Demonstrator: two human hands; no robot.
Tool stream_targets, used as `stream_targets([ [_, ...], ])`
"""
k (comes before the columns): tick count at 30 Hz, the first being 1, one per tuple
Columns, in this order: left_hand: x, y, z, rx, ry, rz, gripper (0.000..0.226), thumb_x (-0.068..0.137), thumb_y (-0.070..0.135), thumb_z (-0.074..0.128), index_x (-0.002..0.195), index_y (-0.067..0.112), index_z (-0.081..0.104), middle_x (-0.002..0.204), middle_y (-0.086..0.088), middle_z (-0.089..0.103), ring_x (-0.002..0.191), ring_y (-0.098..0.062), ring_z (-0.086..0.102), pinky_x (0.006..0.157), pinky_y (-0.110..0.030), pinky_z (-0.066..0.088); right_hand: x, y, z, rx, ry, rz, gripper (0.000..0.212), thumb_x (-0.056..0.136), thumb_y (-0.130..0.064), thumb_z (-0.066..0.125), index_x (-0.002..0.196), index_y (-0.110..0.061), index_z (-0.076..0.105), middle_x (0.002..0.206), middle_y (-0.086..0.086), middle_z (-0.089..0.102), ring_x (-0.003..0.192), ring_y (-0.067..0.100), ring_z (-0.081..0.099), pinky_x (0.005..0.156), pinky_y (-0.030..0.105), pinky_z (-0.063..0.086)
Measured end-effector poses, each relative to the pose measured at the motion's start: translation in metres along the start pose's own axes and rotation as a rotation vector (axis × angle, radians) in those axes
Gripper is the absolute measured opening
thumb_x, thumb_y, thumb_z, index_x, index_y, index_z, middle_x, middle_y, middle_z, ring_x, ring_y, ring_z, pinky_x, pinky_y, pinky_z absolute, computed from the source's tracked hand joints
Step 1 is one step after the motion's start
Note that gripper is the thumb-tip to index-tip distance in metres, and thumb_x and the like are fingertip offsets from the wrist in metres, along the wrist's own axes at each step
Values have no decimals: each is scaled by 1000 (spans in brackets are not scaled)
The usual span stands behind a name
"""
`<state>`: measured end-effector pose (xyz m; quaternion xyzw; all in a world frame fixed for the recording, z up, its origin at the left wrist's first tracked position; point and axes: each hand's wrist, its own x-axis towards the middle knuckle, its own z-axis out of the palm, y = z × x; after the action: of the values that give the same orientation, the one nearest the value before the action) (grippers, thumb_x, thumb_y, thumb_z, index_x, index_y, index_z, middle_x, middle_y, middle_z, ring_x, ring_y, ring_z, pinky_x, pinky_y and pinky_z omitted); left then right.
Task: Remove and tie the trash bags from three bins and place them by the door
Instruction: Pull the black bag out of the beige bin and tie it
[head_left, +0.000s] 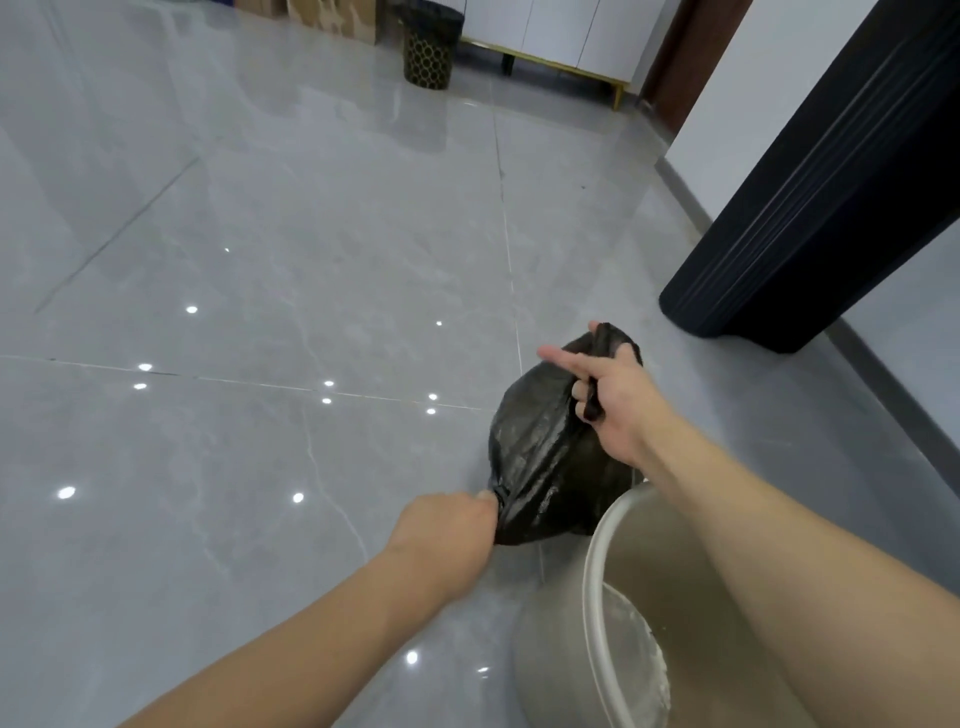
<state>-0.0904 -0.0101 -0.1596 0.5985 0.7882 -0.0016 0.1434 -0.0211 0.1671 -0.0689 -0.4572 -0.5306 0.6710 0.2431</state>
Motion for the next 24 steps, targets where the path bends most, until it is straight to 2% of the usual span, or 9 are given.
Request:
stream_targets([
  [2,-2,-1,-6,3,75,18,24,94,17,42,117,14,46,99,-10,67,89,-34,65,65,-33,39,1,5,-4,-324,-79,-9,61,83,-11,69,134,-34,43,86,0,68,50,6,39,40,17,35],
  [3,-2,-2,-9,1,104,11,24,94,19,42,117,16,46,98,-9,67,88,-34,65,64,-32,38,1,8,-6,-441,-135,10,72,79,-16,73,139,-34,37,93,0,67,55,5,44,44,16,39],
  [6,-4,-7,-19,-32,148,-24,23,91,28,43,112,17,45,97,-6,67,89,-33,64,62,-32,36,3,18,-9,-743,-262,117,109,55,-36,77,148,-34,20,130,0,59,99,10,56,83,27,51],
  [8,-7,-11,-24,-107,135,-58,25,86,32,47,104,16,42,89,-4,65,82,-32,63,60,-32,36,4,24,-12,-948,-301,158,100,54,-42,76,140,-35,28,123,1,61,112,20,56,98,39,48],
  [11,-10,-21,-24,-316,81,-90,19,83,21,46,95,15,32,69,-3,51,62,-28,50,55,-34,34,5,26,-13,-1261,-382,124,44,69,-38,67,105,-22,48,105,4,63,100,24,61,91,42,51],
  [13,-8,-32,-28,-377,89,-39,14,83,15,42,92,16,31,73,-6,53,66,-30,51,57,-36,39,8,26,-14,-1384,-378,81,27,73,-33,63,96,-21,59,101,4,66,97,24,63,89,40,52],
  [16,-3,-52,-46,-305,114,82,10,87,12,41,89,20,34,79,-4,55,72,-28,49,60,-35,36,13,28,-14,-1194,-338,157,31,72,-30,68,94,-9,67,95,8,70,89,28,66,83,37,51],
  [19,4,-67,-71,-197,162,156,8,91,18,41,97,23,42,76,2,54,71,-25,51,60,-33,37,16,23,-9,-757,-303,346,18,81,-21,62,94,-10,70,91,2,74,59,13,48,56,25,40],
  [24,16,-82,-112,-358,-6,55,24,89,11,41,100,27,55,80,9,58,74,-14,55,66,-29,45,13,13,11,-340,-388,413,39,76,2,41,107,-13,59,110,-2,74,49,9,35,40,17,26],
])
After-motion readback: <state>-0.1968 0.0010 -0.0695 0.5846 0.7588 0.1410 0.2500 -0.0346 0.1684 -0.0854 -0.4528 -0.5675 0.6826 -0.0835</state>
